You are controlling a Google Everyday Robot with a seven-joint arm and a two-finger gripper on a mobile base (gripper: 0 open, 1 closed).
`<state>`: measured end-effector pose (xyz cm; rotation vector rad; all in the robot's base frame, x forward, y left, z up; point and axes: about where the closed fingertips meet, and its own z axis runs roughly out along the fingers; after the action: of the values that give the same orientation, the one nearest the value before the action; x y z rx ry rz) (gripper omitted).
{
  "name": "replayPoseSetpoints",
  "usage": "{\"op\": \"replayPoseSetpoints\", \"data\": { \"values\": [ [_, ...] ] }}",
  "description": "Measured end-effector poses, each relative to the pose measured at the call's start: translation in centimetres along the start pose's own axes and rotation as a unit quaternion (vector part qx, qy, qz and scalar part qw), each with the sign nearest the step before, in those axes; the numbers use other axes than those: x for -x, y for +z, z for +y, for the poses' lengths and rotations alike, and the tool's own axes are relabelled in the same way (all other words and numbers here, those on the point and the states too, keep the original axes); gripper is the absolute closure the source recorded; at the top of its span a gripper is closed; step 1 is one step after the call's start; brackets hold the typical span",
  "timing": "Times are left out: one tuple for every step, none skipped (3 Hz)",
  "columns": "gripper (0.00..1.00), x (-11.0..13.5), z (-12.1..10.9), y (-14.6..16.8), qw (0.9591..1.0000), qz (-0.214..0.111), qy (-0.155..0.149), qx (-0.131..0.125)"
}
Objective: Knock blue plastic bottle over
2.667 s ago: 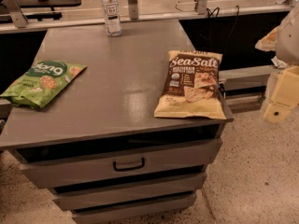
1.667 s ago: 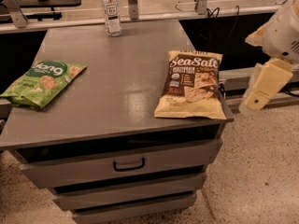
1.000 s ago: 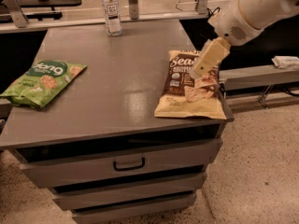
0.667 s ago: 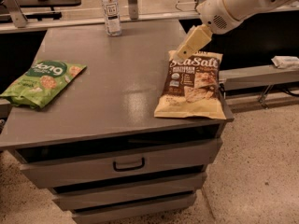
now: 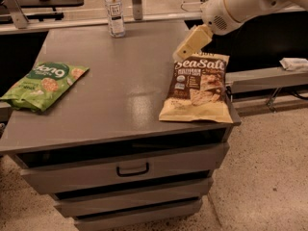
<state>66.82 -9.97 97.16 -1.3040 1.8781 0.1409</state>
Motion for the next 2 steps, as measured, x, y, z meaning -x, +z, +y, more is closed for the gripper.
{"op": "replayPoseSetpoints", "data": {
  "values": [
    [0.00, 2.7, -2.0, 3.0, 0.9985, -0.040, 0.028, -0.024],
    [0.00, 6.6, -4.5, 8.5, 0.9927, -0.100, 0.057, -0.037]
  ]
}}
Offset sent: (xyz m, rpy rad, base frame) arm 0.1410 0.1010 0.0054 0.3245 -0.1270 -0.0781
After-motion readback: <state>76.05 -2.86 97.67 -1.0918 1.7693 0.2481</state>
